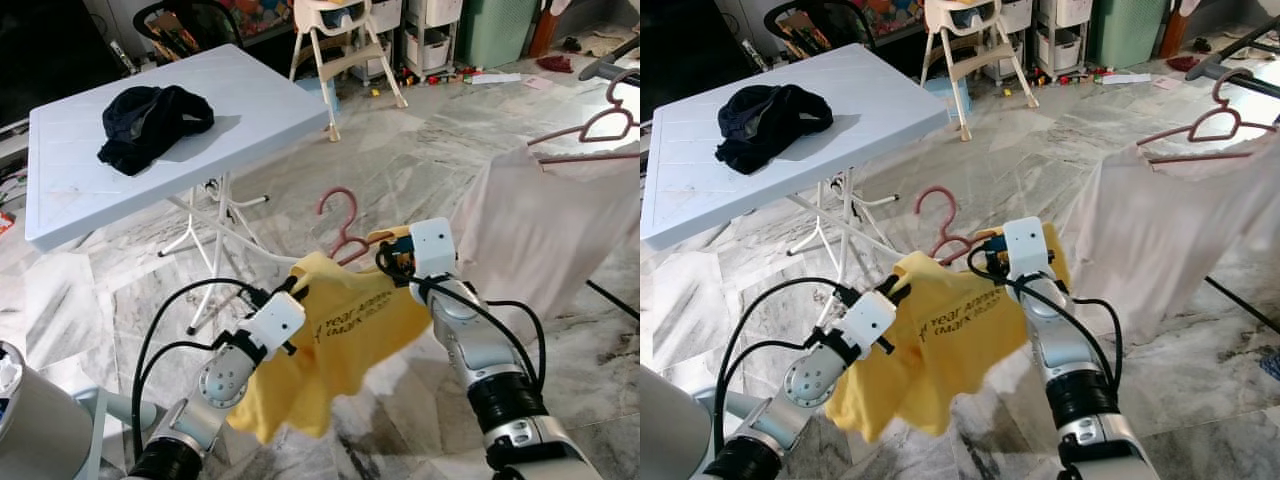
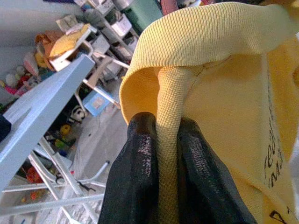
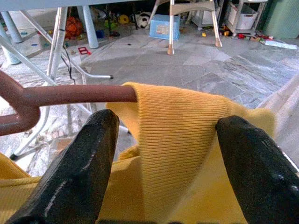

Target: Hang hanger

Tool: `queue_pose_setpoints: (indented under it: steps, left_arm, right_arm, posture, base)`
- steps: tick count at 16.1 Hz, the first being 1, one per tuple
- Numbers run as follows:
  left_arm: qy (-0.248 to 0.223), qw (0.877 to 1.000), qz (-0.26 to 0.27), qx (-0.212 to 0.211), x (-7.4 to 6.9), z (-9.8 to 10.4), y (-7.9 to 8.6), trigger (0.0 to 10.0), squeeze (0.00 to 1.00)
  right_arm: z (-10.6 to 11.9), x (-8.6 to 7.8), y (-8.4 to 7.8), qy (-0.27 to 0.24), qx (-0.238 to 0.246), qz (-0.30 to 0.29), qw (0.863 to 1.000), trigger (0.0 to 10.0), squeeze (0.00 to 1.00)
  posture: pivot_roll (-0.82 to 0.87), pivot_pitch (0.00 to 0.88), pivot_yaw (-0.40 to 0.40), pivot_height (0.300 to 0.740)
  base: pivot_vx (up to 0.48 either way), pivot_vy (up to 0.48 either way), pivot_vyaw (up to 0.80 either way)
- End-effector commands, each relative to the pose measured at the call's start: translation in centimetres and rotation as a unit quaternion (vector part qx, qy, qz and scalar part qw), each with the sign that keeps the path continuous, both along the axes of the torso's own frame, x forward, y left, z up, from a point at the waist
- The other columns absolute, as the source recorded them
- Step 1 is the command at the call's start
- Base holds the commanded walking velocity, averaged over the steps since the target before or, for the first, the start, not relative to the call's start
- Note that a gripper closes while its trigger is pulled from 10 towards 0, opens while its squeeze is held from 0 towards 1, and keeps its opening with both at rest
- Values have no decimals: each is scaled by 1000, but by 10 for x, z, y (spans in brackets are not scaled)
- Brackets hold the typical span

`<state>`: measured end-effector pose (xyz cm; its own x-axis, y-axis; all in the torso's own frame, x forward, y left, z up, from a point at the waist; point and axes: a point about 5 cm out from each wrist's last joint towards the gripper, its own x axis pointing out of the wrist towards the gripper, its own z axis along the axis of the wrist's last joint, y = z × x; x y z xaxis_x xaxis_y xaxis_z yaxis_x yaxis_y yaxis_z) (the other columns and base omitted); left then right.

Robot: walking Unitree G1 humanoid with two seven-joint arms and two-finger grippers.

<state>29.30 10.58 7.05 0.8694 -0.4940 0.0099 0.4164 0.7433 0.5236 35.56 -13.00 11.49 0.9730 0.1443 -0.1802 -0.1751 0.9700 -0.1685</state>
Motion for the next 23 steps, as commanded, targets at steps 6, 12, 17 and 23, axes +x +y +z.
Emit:
queue_pose_setpoints:
  steps: [6,12,17,23]
  left_arm:
    - [-22,1000,-9,-6,-3,7,-1,0,0]
    - [-21,1000,-18,1,-5,6,-1,0,0]
    - [-20,999,-28,7,-7,5,-3,0,0]
    - [-17,996,-78,36,-18,-2,-8,0,0]
  right_arm:
    - [6,8,-13,-25,-26,-30,999,0,0]
    - [6,11,-27,-36,-35,-55,997,0,0]
    - [5,11,-26,-42,-30,-55,997,0,0]
    - [16,14,-28,-75,-42,-59,995,0,0]
  posture:
    - [-104,57,146,740]
    - [-101,52,153,740]
    - [-101,53,151,740]
    - [-101,56,147,740]
  base:
    - [0,0,0]
    - [0,0,0]
    - [0,0,0]
    - [0,0,0]
